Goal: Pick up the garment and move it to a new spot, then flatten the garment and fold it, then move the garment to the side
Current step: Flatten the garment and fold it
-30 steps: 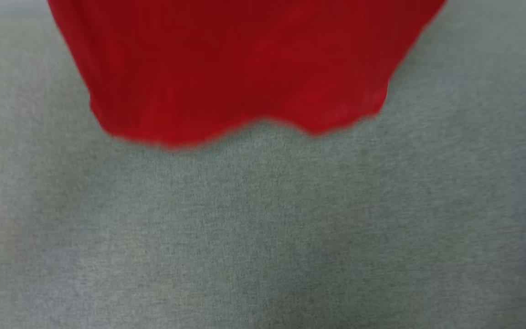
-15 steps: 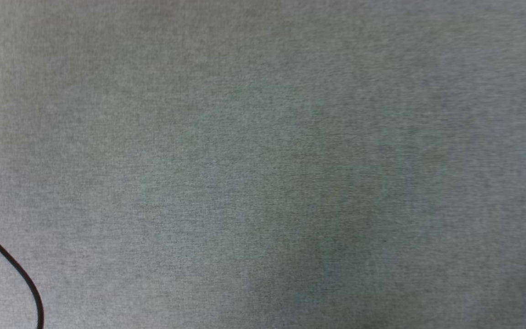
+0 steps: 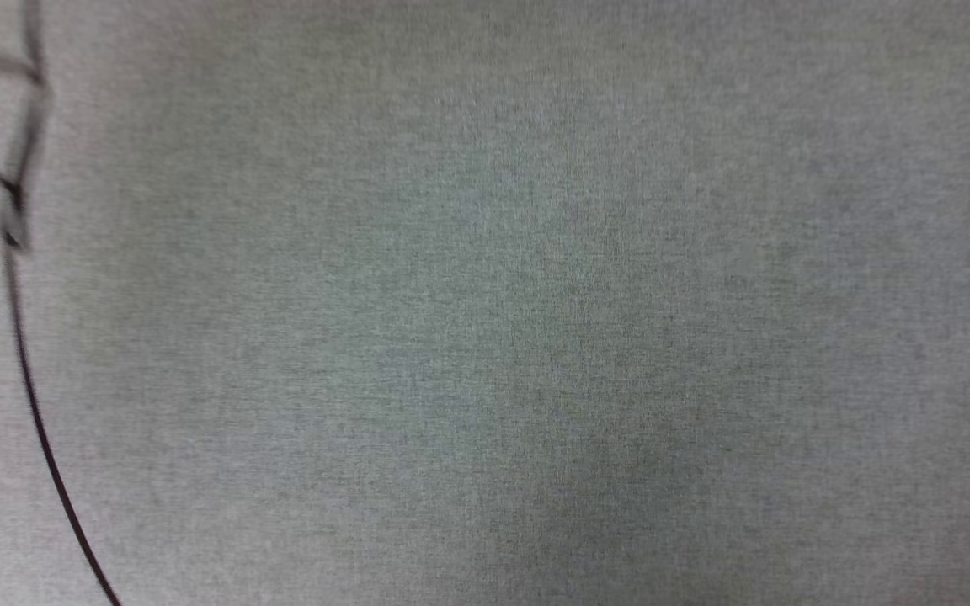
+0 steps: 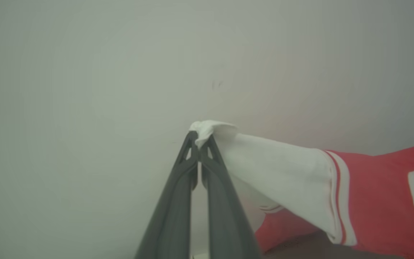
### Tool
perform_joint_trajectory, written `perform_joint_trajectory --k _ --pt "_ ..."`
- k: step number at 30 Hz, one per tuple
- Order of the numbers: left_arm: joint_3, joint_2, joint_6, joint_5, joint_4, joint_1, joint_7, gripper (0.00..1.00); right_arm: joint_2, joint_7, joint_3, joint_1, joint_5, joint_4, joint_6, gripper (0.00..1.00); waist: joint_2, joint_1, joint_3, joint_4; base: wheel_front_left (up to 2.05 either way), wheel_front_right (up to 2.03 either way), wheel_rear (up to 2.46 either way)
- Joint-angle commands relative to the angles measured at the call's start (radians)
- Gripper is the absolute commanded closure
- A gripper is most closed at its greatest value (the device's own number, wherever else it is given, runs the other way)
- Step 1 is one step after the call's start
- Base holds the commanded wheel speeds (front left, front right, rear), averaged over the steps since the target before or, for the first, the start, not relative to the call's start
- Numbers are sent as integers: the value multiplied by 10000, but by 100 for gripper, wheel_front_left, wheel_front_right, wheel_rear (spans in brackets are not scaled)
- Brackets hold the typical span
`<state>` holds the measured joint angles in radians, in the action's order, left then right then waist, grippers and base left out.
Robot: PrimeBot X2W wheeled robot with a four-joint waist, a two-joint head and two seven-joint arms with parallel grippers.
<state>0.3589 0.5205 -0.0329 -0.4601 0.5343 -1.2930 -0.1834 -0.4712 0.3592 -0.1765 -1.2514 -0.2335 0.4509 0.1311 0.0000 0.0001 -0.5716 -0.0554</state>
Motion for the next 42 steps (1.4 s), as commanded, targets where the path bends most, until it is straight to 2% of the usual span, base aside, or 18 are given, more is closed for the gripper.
perform_joint_trajectory --k 1,9,12,17,22,24,33,38,42 --pt "14 0 84 -12 20 206 -107 100 -86 -14 -30 245 -95 40 -7 100 0 -1 252 -60 0 0 0" --pt "304 -91 543 -390 -301 3940 -262 100 -290 360 -307 3368 -1121 185 -7 100 0 -1 1726 -17 0 0 0" --pt "368 203 713 -519 -650 5306 -26 100 -410 730 -236 4487 -1654 41 -8 100 0 -1 2271 17 0 0 0" --pt "674 814 604 -736 -1534 7159 776 100 -592 1308 267 6229 -2318 -364 -10 100 0 -1 3051 -8 0 0 0" --pt "786 1491 825 -990 -2818 8671 1744 100 -875 1958 601 7812 -3019 -1274 -13 100 0 -1 3727 -33 0 0 0" --pt "754 1741 887 -1266 -3366 9353 2086 100 -801 2193 817 8413 -3195 -1602 -11 100 0 -1 3969 10 0 0 0" --pt "466 2996 1685 -2299 -6006 12648 3274 100 -645 3729 1816 10939 -3809 -3527 -11 100 0 -1 4546 323 0 0 0" --pt "339 3482 2132 -2734 -6854 14021 3688 100 -362 4611 2508 12260 -3771 -4391 -10 100 0 -1 4621 451 0 0 0" --pt "362 3798 2310 -3073 -7238 14959 4003 100 -151 5200 2807 13098 -3664 -4943 -10 100 0 -1 4586 556 0 0 0"
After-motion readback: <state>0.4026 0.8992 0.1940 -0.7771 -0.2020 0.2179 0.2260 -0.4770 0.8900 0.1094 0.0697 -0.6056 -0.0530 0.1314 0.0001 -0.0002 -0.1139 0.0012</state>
